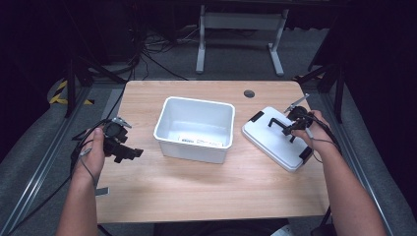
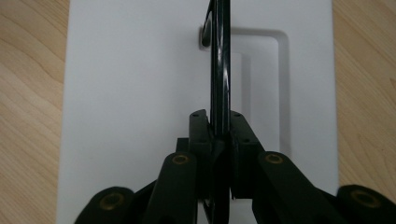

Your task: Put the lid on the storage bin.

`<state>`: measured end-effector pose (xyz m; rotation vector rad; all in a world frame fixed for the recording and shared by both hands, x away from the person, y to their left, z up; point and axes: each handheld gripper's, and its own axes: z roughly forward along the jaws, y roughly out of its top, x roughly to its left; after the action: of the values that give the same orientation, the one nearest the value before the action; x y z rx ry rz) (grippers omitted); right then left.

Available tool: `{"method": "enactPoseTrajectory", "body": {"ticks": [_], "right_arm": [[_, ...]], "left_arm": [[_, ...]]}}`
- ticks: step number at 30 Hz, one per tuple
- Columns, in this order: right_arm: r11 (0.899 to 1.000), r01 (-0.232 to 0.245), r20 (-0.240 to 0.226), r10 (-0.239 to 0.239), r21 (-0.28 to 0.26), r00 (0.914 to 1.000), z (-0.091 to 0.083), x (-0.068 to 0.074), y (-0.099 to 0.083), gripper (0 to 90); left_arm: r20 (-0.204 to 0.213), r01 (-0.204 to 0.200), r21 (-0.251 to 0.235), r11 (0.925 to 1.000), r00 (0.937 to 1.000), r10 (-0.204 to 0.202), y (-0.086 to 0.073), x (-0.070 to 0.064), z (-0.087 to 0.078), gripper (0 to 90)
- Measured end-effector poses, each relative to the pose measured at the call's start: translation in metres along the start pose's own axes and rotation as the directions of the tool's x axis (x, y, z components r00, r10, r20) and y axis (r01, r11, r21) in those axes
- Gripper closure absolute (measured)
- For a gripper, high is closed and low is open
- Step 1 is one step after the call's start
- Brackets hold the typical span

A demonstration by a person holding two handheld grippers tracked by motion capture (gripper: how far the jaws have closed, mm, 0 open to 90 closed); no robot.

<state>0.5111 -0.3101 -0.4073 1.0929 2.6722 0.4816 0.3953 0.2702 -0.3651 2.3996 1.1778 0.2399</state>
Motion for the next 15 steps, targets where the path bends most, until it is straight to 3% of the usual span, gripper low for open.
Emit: {"method": "enactPoseTrajectory", "body": {"ticks": [4,15], "right_arm": [[1.0,-0.011,-0.009,0.011,-0.022,0.9999,-0.001,0.0,-0.002,81.4],[0.999,-0.002,-0.005,0.002,-0.052,1.0,-0.013,0.015,0.0,64.5]], "left_arm": [[0.0,0.002,0.002,1.0,1.0,-0.002,0.0,0.0,0.0,20.3],[0.0,-0.001,0.001,1.0,1.0,0.001,-0.001,-0.001,0.0,20.3]]}}
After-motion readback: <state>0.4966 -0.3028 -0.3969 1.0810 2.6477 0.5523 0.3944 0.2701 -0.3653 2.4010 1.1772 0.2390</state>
